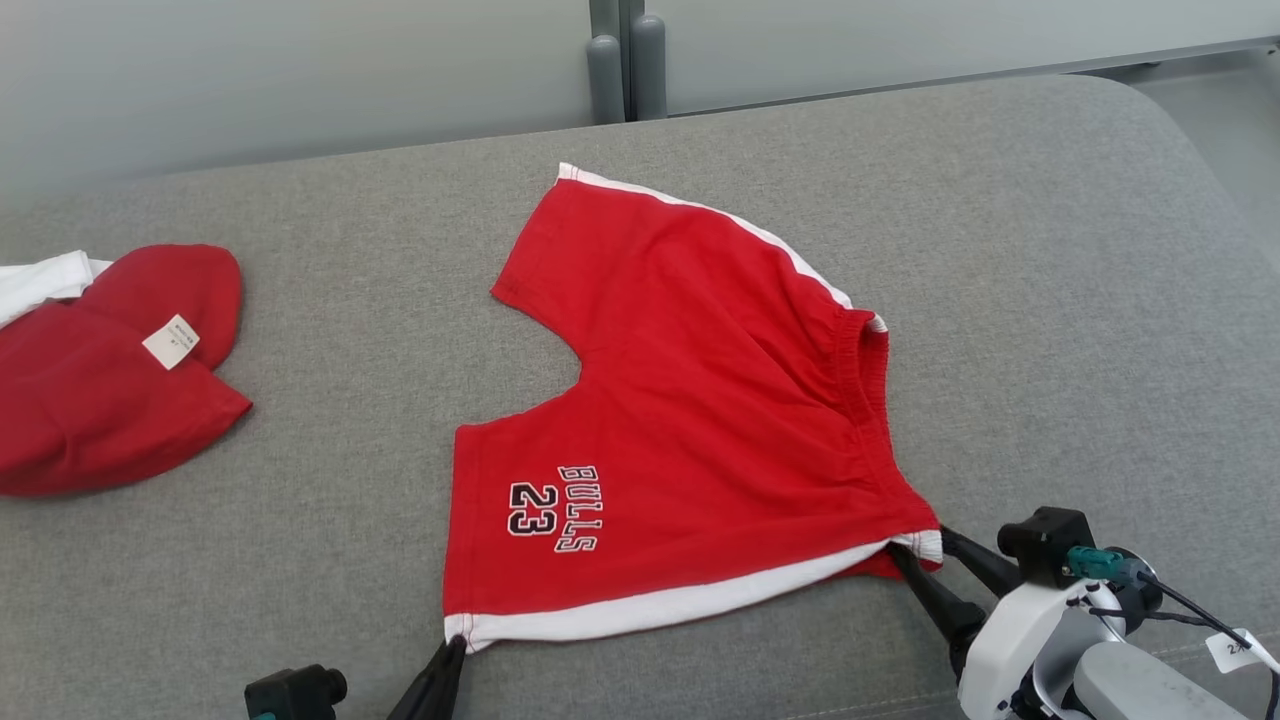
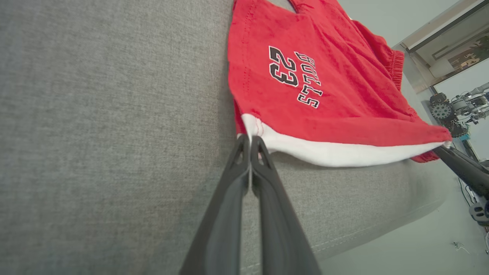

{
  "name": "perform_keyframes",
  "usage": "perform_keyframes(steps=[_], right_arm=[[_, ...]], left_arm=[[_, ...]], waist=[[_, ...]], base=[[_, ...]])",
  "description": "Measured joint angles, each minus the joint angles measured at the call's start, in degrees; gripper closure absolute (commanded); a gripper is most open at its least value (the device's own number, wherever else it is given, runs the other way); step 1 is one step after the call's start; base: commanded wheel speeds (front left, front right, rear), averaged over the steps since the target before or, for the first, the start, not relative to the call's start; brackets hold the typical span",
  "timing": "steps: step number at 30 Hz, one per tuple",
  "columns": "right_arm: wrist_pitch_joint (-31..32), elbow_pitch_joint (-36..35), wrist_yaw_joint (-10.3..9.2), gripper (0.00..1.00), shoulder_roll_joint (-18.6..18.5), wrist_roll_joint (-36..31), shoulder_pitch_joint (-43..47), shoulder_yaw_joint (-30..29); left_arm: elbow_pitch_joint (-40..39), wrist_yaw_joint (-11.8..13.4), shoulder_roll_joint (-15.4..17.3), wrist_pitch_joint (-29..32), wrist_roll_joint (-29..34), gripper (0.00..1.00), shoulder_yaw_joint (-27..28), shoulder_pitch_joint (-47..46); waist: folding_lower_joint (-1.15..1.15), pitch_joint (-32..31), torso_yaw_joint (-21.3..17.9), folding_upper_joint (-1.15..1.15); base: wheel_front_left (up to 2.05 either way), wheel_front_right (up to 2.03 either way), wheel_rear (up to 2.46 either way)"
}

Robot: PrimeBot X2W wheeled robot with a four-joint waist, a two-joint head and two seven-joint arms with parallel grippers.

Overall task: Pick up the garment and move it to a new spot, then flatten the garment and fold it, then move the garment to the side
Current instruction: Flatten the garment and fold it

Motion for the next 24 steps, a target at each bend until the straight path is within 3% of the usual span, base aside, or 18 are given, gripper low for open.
perform_keyframes(steps=[1, 2, 3, 4, 9, 18, 24], right_arm=[[0.0, 0.0, 0.0, 0.02, 0.13, -0.09, 0.25, -0.26], [0.0, 0.0, -0.01, 0.0, 0.25, -0.1, 0.65, -0.64], [0.0, 0.01, -0.03, 0.0, 0.32, -0.12, 1.12, -0.92], [0.0, 0.01, -0.04, 0.0, 0.34, -0.12, 1.54, -1.18], [0.0, -0.08, -0.13, 0.0, 0.12, -0.22, 3.43, -2.98], [-0.09, -5.44, -2.68, 0.0, -1.07, -0.6, 3.18, -11.87], [-0.15, -7.92, -2.89, 0.0, -2.05, -3.08, 3.1, -12.57]], left_arm=[[0.1, 0.0, 0.0, 0.21, 0.02, 0.59, -0.15, 0.0], [0.16, 0.0, 0.0, 0.22, 0.03, 0.42, -0.26, 0.0], [0.2, 0.0, 0.0, 0.24, 0.03, 0.11, -0.26, 0.0], [0.21, 0.0, 0.03, 0.36, 0.04, 0.0, -0.24, 0.0], [0.13, 0.05, 0.88, -0.12, 0.32, 0.0, 0.54, 0.0], [-4.31, 1.07, 2.85, -3.69, 2.74, 0.0, 4.02, -0.27], [-7.11, 1.51, 2.8, -4.19, 4.31, 0.0, 4.6, -2.45]], waist=[[0.0, 0.0, -0.03, 0.0], [0.0, 0.0, -0.07, 0.0], [0.0, 0.02, -0.12, 0.0], [0.0, 0.03, -0.16, 0.0], [0.0, 0.16, -0.42, 0.0], [0.0, 0.01, -1.02, 0.0], [0.0, -1.09, -1.47, 0.0]], base=[[0.0, 0.0, 0.0], [0.0, 0.0, 0.0], [0.0, 0.0, 0.0], [0.0, 0.0, 0.0], [0.0, 0.0, 0.0], [0.0, 0.0, 0.0], [0.0, 0.0, 0.0]])
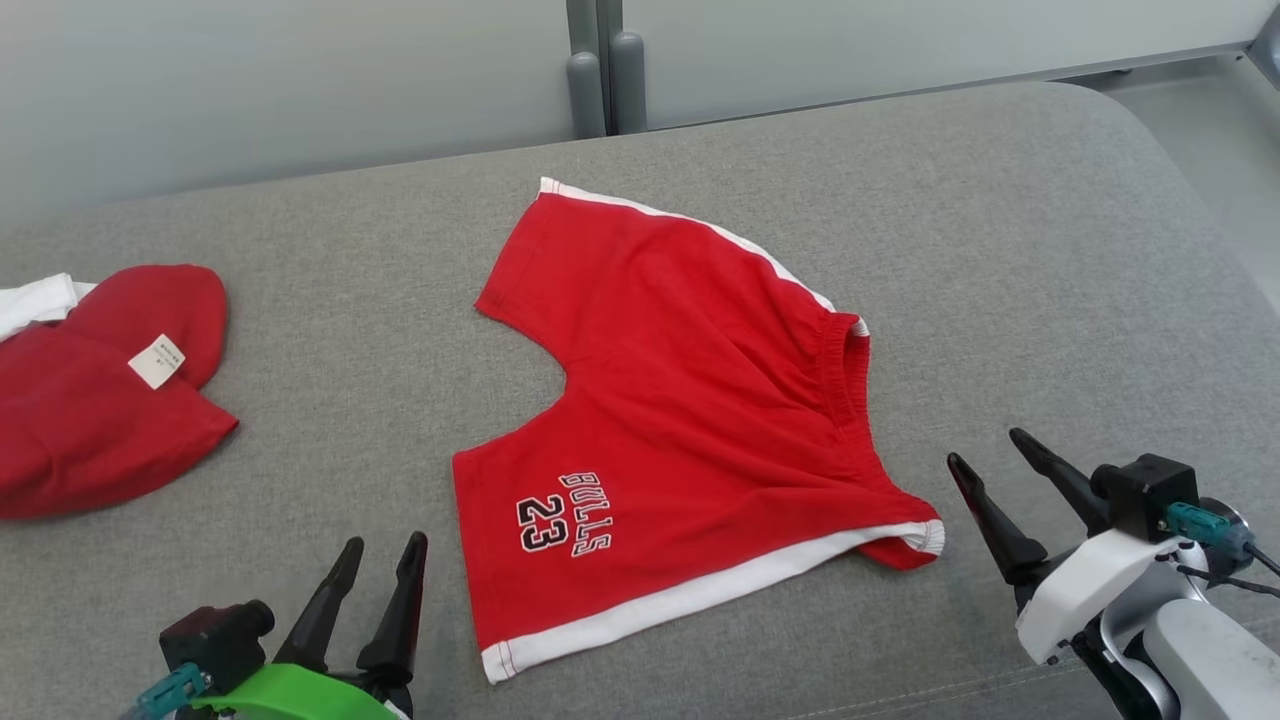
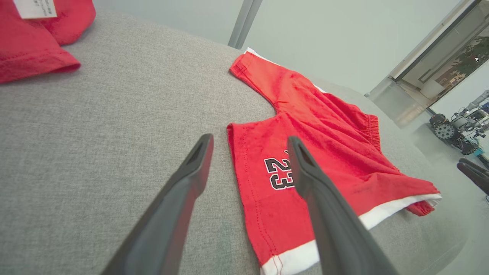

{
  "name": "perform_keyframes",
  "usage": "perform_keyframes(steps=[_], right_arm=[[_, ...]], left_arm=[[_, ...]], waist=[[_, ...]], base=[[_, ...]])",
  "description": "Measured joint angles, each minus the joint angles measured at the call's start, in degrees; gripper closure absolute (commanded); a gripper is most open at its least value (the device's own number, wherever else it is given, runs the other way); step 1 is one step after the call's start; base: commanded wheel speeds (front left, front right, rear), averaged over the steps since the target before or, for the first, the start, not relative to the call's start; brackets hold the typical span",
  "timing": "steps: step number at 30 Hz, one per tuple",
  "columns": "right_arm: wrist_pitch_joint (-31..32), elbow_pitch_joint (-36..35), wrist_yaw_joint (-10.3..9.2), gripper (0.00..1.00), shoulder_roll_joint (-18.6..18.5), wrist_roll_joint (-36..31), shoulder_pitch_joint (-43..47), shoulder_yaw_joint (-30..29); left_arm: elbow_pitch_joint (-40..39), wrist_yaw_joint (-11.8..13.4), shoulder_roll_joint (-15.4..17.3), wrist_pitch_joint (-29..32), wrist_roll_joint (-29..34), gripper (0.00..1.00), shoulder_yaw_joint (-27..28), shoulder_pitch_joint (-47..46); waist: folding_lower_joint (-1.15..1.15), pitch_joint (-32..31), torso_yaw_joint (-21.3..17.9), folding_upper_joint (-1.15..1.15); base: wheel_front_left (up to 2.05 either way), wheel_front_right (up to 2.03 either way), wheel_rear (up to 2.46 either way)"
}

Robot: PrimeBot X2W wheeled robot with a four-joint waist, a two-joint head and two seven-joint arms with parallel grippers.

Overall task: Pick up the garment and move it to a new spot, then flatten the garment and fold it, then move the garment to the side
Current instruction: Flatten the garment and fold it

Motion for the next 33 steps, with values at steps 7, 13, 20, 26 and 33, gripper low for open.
perform_keyframes(steps=[7, 13, 20, 26, 33], right_arm=[[-0.01, -2.68, -0.7, 0.0, -0.56, -1.08, -0.03, -2.18], [-0.01, -5.6, -2.83, 0.0, 0.01, -2.75, -2.63, -5.66], [-0.09, -8.99, -5.2, 0.0, 2.24, -3.74, -5.52, -8.7], [-0.1, -11.23, -6.24, 0.0, 5.34, -4.19, -7.02, -9.06], [-0.1, -12.21, -7.69, 0.0, 9.05, -4.19, -7.01, -9.75]], left_arm=[[-2.04, 0.59, -1.13, -0.57, 1.0, 0.0, 0.33, -1.37], [-3.75, 1.49, -2.61, -1.08, 2.26, 0.0, 0.54, -3.69], [-4.75, 3.1, -3.72, -1.55, 5.57, 0.0, 0.67, -6.47], [-4.85, 5.66, -4.79, -1.58, 8.43, 0.0, 1.46, -7.04], [-5.31, 8.36, -5.27, -1.75, 9.57, 0.0, 4.16, -7.04]], waist=[[0.0, -0.38, -0.31, 0.0], [0.0, -0.65, -0.69, 0.0], [0.0, -1.03, -0.82, 0.0], [0.0, -1.38, -0.75, 0.0], [0.0, -1.52, -0.7, 0.0]], base=[[0.0, 0.0, 0.0], [0.0, 0.0, 0.0], [0.0, 0.0, 0.0], [0.0, 0.0, 0.0], [0.0, 0.0, 0.0]])
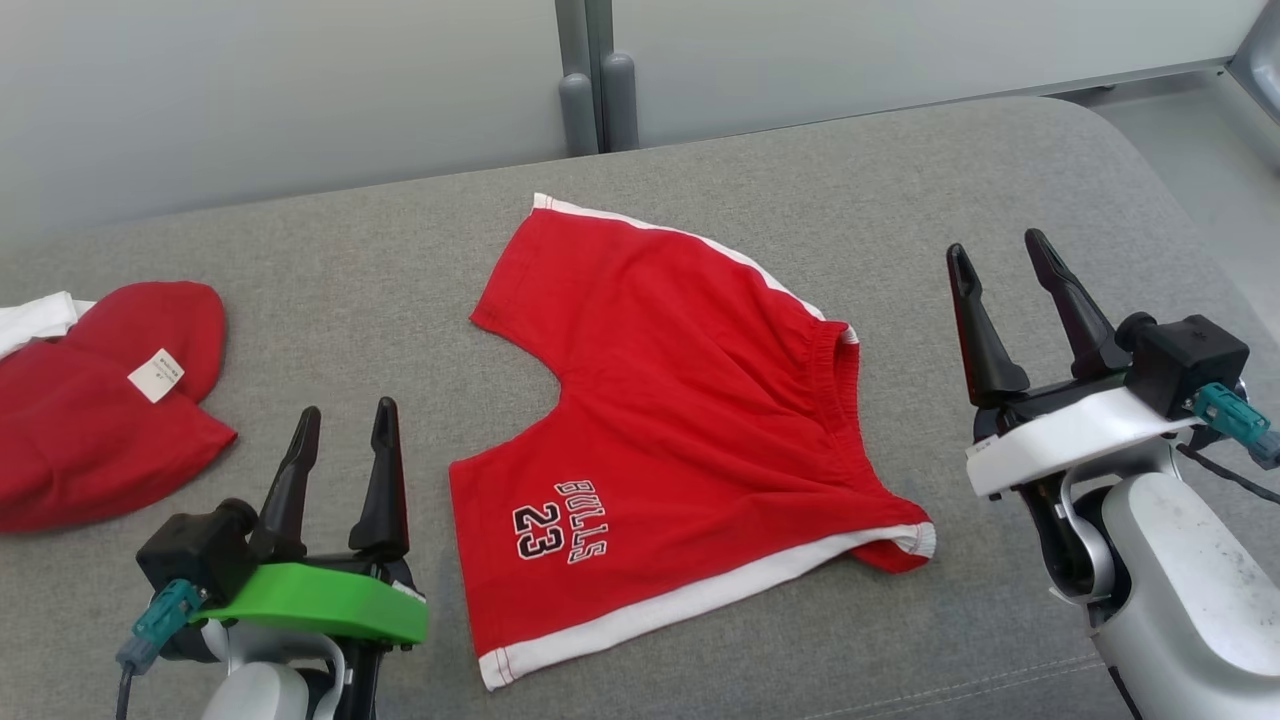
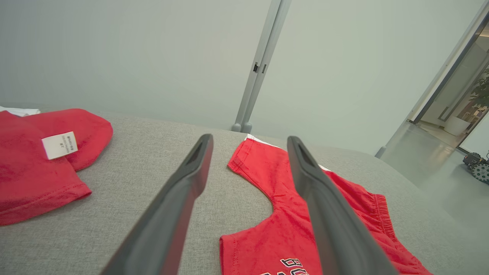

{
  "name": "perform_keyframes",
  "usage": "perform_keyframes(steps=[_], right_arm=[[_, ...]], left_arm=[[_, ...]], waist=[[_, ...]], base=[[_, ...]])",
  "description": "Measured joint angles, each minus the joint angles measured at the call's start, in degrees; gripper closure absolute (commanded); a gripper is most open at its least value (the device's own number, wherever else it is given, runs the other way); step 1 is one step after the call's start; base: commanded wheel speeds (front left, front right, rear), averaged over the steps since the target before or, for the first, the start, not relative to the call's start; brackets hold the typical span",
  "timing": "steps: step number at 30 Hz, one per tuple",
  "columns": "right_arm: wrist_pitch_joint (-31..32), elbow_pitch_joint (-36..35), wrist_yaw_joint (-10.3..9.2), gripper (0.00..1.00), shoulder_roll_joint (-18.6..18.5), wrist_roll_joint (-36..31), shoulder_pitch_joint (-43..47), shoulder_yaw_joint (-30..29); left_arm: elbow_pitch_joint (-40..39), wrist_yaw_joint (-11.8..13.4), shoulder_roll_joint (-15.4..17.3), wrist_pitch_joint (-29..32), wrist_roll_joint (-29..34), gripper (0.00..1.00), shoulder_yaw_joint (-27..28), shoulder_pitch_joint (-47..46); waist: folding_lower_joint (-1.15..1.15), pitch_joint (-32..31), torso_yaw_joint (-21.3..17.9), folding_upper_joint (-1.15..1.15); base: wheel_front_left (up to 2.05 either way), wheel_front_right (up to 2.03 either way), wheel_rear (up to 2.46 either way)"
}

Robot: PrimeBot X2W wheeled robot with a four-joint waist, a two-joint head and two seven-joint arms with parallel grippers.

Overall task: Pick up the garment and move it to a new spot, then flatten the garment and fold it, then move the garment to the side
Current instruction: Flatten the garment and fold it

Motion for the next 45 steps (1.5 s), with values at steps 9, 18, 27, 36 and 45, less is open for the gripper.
perform_keyframes(steps=[9, 18, 27, 36, 45], right_arm=[[0.0, 0.6, -0.14, 0.0, 1.15, -1.01, 0.53, -0.87], [0.0, 2.64, -0.56, 0.0, 1.64, -1.94, 2.51, -1.42], [0.0, 3.79, -0.51, 0.0, 2.91, -2.1, 2.52, -1.37], [0.0, 5.45, 0.03, 0.0, 3.2, -2.5, 2.78, -1.4], [0.01, 6.87, 0.71, 0.0, 3.52, -2.53, 3.79, -1.52]], left_arm=[[-0.76, 1.23, -0.35, 0.0, 3.02, 0.0, 2.29, 0.68], [-1.09, 1.71, -0.42, 0.0, 6.7, 0.0, 3.65, 2.13], [-1.14, 1.8, -1.44, 0.0, 7.35, 0.0, 4.0, 3.89], [-1.07, 1.81, -1.76, 0.0, 7.37, 0.0, 4.49, 4.77], [1.33, 1.72, -1.94, 0.0, 7.54, 0.0, 2.85, 6.39]], waist=[[0.0, -0.12, 0.66, 0.0], [0.0, -0.76, 1.32, 0.0], [0.0, -0.98, 1.64, 0.0], [0.0, -1.3, 1.74, 0.0], [0.0, -1.76, 1.75, 0.0]], base=[[0.0, 0.0, 0.0], [0.0, 0.0, 0.0], [0.0, 0.0, 0.0], [0.0, 0.0, 0.0], [0.0, 0.0, 0.0]])
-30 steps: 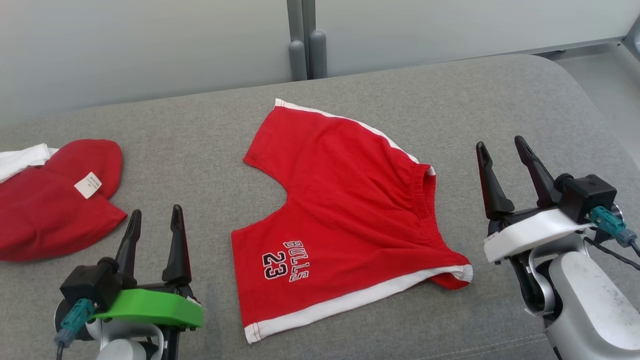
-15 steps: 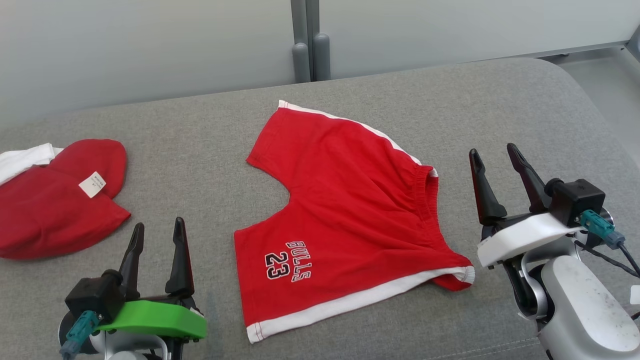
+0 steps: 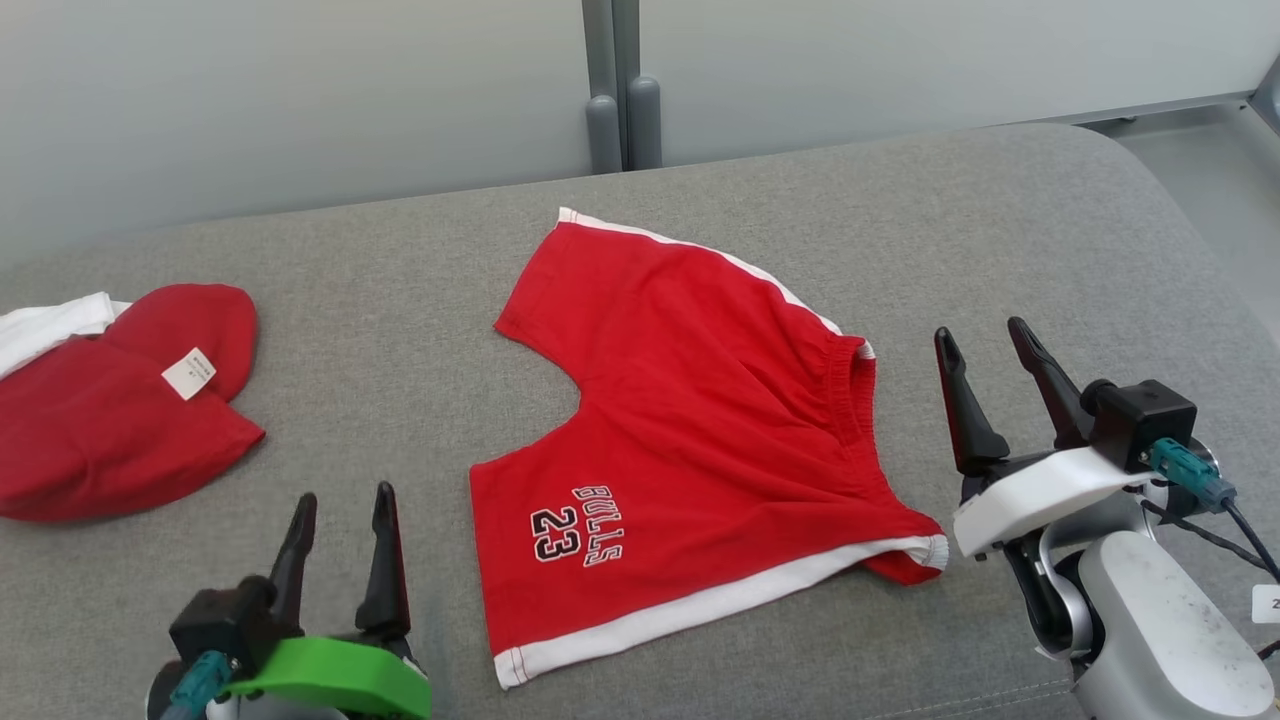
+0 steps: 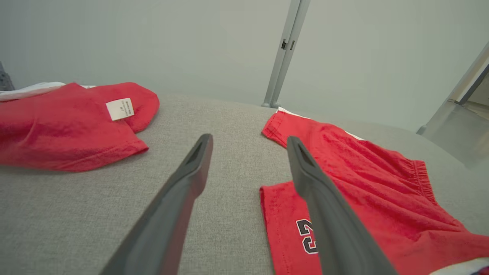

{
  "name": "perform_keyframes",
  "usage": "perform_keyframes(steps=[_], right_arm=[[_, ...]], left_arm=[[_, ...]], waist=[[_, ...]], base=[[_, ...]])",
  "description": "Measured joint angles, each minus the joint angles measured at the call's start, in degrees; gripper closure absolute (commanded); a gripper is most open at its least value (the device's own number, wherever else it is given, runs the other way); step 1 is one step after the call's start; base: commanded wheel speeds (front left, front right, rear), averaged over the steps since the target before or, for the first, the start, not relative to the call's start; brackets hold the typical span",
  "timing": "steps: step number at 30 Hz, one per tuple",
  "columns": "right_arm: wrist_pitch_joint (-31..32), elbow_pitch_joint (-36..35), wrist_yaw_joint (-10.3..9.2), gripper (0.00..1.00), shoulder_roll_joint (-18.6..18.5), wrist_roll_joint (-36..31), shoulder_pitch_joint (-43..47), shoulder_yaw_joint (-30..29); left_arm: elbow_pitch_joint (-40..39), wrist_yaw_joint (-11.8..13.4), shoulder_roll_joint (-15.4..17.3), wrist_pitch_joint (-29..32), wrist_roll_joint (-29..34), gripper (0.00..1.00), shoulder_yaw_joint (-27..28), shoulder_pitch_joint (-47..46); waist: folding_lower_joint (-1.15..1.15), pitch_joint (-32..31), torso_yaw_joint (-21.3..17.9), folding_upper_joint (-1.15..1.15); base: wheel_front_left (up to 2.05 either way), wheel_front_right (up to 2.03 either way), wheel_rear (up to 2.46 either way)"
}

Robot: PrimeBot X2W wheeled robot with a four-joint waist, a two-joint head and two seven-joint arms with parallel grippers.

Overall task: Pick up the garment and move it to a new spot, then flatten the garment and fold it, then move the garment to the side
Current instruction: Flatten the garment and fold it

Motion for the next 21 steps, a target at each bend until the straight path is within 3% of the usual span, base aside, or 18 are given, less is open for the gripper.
perform_keyframes(steps=[16, 21], right_arm=[[0.0, 4.16, 1.94, 0.0, -1.21, -1.35, 2.47, 1.08], [0.0, 4.66, 2.01, 0.0, -1.38, -1.34, 3.55, 0.77]], left_arm=[[9.78, -5.64, -0.09, 10.63, -2.22, 0.0, -8.86, 3.42], [11.38, -6.17, -0.07, 12.46, -2.31, 0.0, -9.51, 3.42]], waist=[[0.0, 1.02, -0.82, 0.0], [0.0, 1.31, -1.11, 0.0]], base=[[0.0, 0.0, 0.0], [0.0, 0.0, 0.0]])
